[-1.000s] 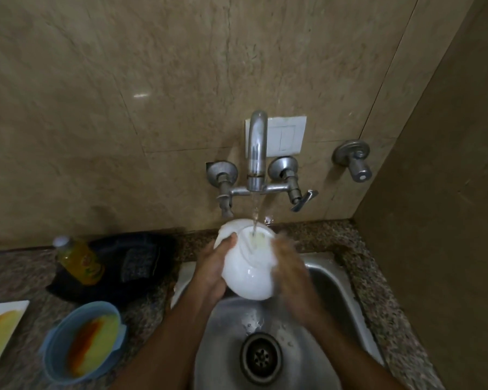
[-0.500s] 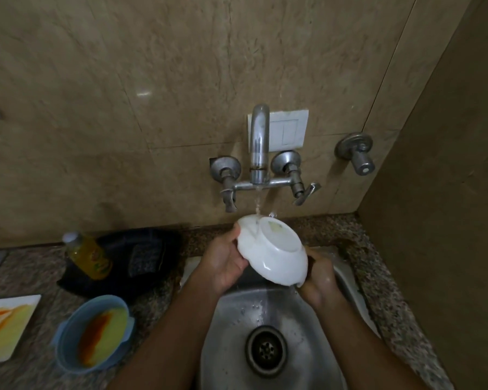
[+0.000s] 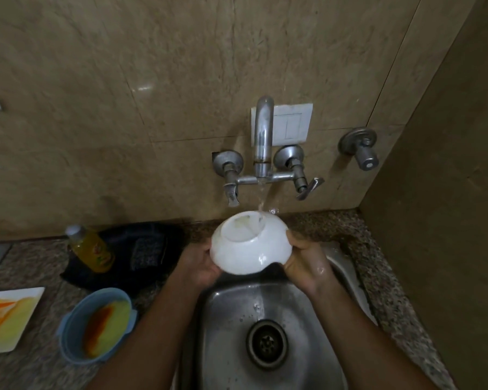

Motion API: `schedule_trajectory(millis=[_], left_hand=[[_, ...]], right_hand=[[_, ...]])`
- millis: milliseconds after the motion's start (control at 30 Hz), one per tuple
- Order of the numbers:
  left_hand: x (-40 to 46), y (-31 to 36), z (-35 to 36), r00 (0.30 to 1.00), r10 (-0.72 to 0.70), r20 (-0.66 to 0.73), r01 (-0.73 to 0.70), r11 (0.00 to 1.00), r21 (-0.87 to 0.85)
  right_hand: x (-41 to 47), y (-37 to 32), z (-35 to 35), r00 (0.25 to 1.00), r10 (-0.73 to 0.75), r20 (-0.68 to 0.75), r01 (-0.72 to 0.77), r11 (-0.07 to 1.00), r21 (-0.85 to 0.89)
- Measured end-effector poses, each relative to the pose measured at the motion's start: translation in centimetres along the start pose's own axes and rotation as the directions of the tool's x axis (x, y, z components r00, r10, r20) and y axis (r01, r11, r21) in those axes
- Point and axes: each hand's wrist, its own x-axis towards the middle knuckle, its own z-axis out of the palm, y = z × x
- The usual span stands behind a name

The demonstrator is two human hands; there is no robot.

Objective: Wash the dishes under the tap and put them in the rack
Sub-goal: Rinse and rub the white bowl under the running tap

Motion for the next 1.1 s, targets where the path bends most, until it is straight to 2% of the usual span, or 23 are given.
schedule_trajectory(millis=[100, 267, 433, 500, 600, 667, 733, 800, 867, 900, 967, 1000, 1033, 1100], left_hand=[[-0.1, -0.6, -0.9, 0.998, -0.025, -0.05, 0.027, 0.999, 0.039], [0.4, -1.2, -2.6, 0.999, 0.003, -0.043, -0.006, 0.998, -0.069], [0.0, -1.3, -2.0, 0.978, 0.173, -0.116, -0.177, 0.984, -0.027], [-0.6, -1.7, -1.1, 0.957, 0.254, -0.138, -0.248, 0.967, 0.06], [-0.7, -2.8, 0.4, 0.929, 0.317, -0.189, -0.269, 0.932, 0.244], [-0.8, -3.2, 1.5, 0.921, 0.354, -0.162, -0.272, 0.883, 0.383], [-0.5, -3.4, 2.0, 0.903, 0.422, -0.085, -0.298, 0.754, 0.585], [-1.1, -3.5, 2.4, 0.883, 0.469, -0.018, -0.338, 0.662, 0.669], [-0.9, -4.0, 2.1, 0.848, 0.516, 0.12, -0.45, 0.581, 0.678], [-0.8, -4.2, 1.8, 0.843, 0.506, 0.184, -0.48, 0.552, 0.681], [-1.0, -4.3, 1.4, 0.87, 0.443, 0.218, -0.465, 0.586, 0.663], [-0.8, -4.2, 1.1, 0.898, 0.404, 0.172, -0.412, 0.639, 0.65], [-0.6, -4.1, 0.8, 0.946, 0.303, 0.116, -0.307, 0.717, 0.626], [-0.5, -3.7, 0.2, 0.995, 0.08, 0.057, -0.098, 0.794, 0.6]], right_hand=[[-0.5, 0.8, -0.1, 0.99, 0.023, 0.137, -0.01, 0.995, -0.095], [-1.2, 1.3, 0.3, 0.976, 0.024, 0.217, 0.016, 0.983, -0.183], [-1.8, 1.5, 0.2, 0.999, -0.024, 0.041, 0.038, 0.92, -0.389], [-2.3, 1.5, 0.4, 0.995, -0.008, -0.096, -0.032, 0.912, -0.409], [-2.2, 1.3, -0.1, 0.958, 0.127, -0.255, -0.22, 0.9, -0.377], [-1.9, 0.7, -0.8, 0.933, 0.248, -0.26, -0.321, 0.901, -0.291], [-1.7, -0.1, -1.6, 0.921, 0.297, -0.252, -0.347, 0.92, -0.181], [-1.8, -0.9, -1.8, 0.931, 0.273, -0.242, -0.314, 0.938, -0.149], [-2.0, -1.1, -1.9, 0.951, 0.19, -0.245, -0.238, 0.954, -0.185], [-2.0, -0.9, -2.2, 0.963, 0.145, -0.229, -0.193, 0.96, -0.204], [-2.0, -0.4, -2.5, 0.981, 0.064, -0.184, -0.108, 0.964, -0.243], [-2.1, -0.1, -2.7, 0.986, 0.019, -0.165, -0.063, 0.962, -0.264], [-2.2, 0.1, -2.8, 0.989, -0.016, -0.149, -0.028, 0.958, -0.285], [-2.4, 0.5, -3.1, 0.995, -0.043, -0.087, 0.015, 0.955, -0.298]])
